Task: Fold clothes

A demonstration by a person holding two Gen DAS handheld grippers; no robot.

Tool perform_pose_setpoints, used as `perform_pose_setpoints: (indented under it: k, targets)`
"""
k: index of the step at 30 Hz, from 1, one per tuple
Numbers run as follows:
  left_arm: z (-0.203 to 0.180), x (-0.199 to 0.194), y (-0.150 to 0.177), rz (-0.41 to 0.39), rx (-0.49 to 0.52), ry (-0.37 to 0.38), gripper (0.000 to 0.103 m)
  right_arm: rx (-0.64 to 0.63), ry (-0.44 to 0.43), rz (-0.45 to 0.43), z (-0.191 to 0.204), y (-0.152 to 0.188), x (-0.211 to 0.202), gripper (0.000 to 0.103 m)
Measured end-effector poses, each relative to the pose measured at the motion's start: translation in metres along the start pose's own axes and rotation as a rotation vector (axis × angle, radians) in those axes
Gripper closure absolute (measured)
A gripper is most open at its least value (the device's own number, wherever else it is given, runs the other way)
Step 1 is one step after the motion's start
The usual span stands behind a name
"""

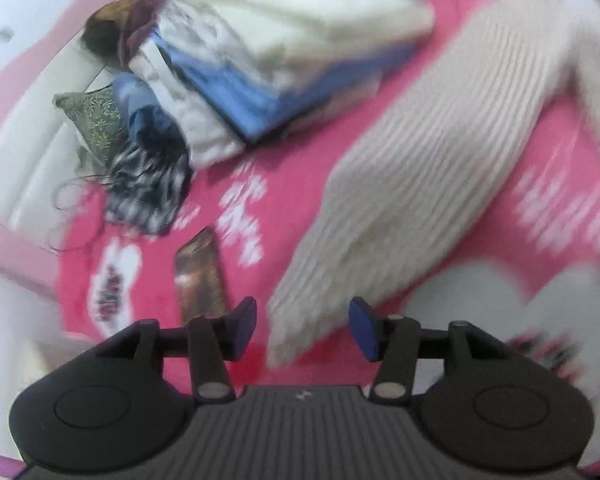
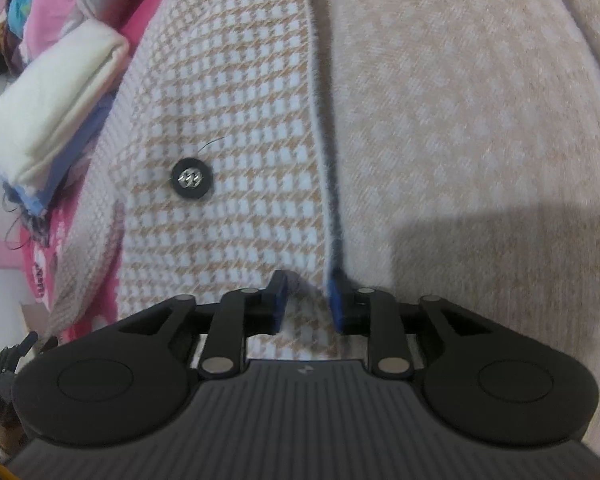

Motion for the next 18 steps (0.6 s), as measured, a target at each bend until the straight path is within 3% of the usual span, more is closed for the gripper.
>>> perform_pose_setpoints:
  k: [4, 6, 8, 10, 12, 16, 18]
  targets:
    - [-0.041, -0.042, 0.001, -0.063, 0.032, 0.34, 0.044, -0.011, -0.027, 0.063, 0.001, 0.017, -0.006, 0.065]
    - [-0.074, -0.06, 0.014, -0.039, 0.095, 0.515, 0.044, -0.018, -0.034, 0.084, 0.001, 0.022, -0.005, 0.065]
    - [-0.102, -0.072, 0.029, -0.003, 0.158, 0.633, 0.044, -0.029, -0.04, 0.091, 0.002, 0.024, -0.006, 0.068]
    - [-0.125, -0.077, 0.042, 0.028, 0.202, 0.682, 0.043, -0.061, -0.042, 0.098, 0.007, 0.024, -0.007, 0.084]
    - [-0.14, -0.078, 0.049, 0.029, 0.22, 0.675, 0.043, -0.079, -0.052, 0.097, 0.011, 0.023, -0.01, 0.091]
    - [-0.16, -0.067, 0.051, 0.038, 0.197, 0.636, 0.043, -0.068, -0.079, 0.071, 0.013, 0.019, -0.021, 0.093]
    - [-0.163, -0.064, 0.048, 0.036, 0.15, 0.626, 0.043, -0.045, -0.077, 0.067, 0.009, 0.018, -0.021, 0.088]
Point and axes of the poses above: each gripper's, at about its wrist camera, not at the fingertips, and x roughly the way its jaws point, z to its left, y to its underside, the point moved 5 cm from there along x, roughly the way its jaws point, and after that the axes turned 13 degrees about -y, right-handed, at the moved point
